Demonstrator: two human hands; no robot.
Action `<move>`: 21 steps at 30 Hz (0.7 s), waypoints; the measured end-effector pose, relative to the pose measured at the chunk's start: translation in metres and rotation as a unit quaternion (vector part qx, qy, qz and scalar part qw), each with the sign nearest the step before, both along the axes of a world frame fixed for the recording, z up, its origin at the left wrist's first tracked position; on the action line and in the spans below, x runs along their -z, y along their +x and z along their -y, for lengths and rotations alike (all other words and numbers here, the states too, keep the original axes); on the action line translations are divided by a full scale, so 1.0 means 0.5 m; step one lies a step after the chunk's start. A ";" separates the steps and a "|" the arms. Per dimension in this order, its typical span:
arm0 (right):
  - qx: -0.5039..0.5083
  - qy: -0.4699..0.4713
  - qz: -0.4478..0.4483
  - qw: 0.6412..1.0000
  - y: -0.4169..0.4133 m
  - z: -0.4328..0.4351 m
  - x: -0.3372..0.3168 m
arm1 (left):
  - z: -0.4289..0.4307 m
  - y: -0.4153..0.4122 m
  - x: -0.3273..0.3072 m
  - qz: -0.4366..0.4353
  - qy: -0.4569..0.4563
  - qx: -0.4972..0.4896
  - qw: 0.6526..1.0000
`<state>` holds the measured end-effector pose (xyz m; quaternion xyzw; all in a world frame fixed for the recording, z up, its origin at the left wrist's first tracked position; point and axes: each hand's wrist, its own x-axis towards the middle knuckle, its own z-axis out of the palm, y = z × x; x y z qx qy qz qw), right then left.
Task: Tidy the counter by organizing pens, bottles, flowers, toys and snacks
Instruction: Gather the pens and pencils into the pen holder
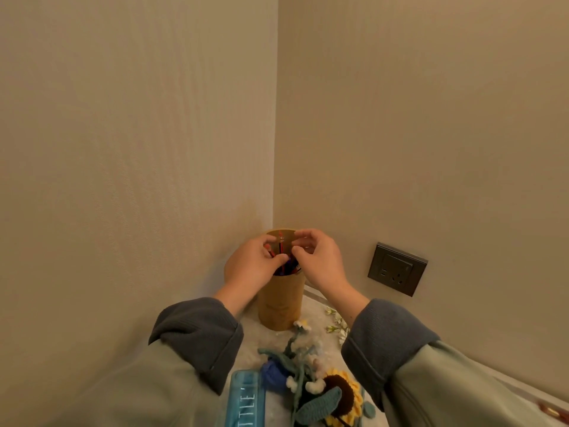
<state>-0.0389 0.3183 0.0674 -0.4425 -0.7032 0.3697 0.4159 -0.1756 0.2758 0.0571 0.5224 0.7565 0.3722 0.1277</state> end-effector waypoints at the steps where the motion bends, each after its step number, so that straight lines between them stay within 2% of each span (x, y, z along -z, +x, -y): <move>1: 0.000 -0.003 -0.003 1.000 0.005 0.004 0.001 | 0.005 0.000 0.000 0.005 0.016 -0.006 1.000; 6: 0.009 -0.011 -0.014 1.000 0.030 0.033 -0.003 | 0.042 0.006 -0.010 0.024 0.099 -0.028 0.994; 12: 0.011 -0.012 -0.031 0.999 0.081 0.086 -0.020 | 0.092 0.050 -0.047 0.032 0.121 0.001 0.992; 14: 0.017 -0.011 -0.040 0.999 0.107 0.104 -0.023 | 0.103 0.080 -0.054 0.069 0.124 0.027 0.989; 17: 0.032 -0.007 -0.041 0.999 0.170 0.129 -0.022 | 0.120 0.150 -0.067 0.173 0.138 0.074 0.972; 21: 0.068 -0.009 -0.044 0.997 0.293 0.166 -0.007 | 0.146 0.279 -0.075 0.217 0.115 0.126 0.961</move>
